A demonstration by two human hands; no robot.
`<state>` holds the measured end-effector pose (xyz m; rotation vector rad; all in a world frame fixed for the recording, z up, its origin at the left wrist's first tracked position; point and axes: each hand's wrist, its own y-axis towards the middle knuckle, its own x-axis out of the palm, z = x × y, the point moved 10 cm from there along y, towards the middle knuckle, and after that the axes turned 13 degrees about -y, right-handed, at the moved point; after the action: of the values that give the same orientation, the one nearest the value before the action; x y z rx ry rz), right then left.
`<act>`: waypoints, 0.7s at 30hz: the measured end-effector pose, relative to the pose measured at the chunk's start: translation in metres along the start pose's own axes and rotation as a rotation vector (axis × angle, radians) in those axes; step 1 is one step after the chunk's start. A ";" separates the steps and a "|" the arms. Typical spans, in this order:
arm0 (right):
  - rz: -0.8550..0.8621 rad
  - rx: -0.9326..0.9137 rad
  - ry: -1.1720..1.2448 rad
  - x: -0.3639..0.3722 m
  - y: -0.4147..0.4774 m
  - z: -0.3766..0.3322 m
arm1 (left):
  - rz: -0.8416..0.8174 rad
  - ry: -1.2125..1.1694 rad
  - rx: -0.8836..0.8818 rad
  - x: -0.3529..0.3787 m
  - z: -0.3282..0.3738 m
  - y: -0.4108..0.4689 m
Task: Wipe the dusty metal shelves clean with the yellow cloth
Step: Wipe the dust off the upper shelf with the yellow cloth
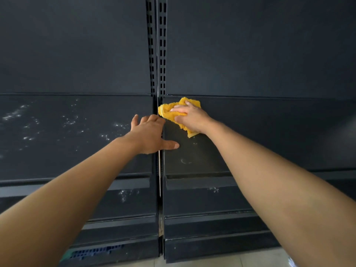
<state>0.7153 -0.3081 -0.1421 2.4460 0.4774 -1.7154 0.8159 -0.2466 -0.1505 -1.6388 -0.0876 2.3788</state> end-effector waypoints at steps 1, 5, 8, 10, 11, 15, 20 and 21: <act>0.000 0.007 0.001 0.001 -0.008 -0.001 | 0.018 0.010 0.015 -0.001 0.002 -0.002; 0.012 0.039 -0.021 0.007 -0.033 -0.004 | 0.049 0.031 0.071 -0.003 0.007 -0.013; 0.019 0.067 -0.054 0.013 -0.049 -0.009 | 0.040 0.042 0.102 -0.003 0.007 -0.025; 0.024 0.083 -0.064 0.017 -0.059 -0.012 | 0.039 0.033 0.117 -0.003 0.005 -0.032; 0.027 0.089 -0.060 0.019 -0.065 -0.014 | 0.042 0.024 0.126 -0.003 0.004 -0.035; 0.032 0.100 -0.029 0.020 -0.090 -0.016 | 0.040 0.000 0.164 0.000 0.004 -0.047; 0.104 0.260 -0.043 0.010 -0.116 0.014 | 0.033 0.005 0.203 0.002 0.000 -0.064; 0.121 0.301 -0.083 0.009 -0.119 0.017 | 0.033 0.013 0.205 0.001 -0.003 -0.067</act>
<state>0.6648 -0.1990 -0.1467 2.5204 0.0626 -1.9500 0.8297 -0.1815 -0.1400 -1.5704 0.1807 2.3136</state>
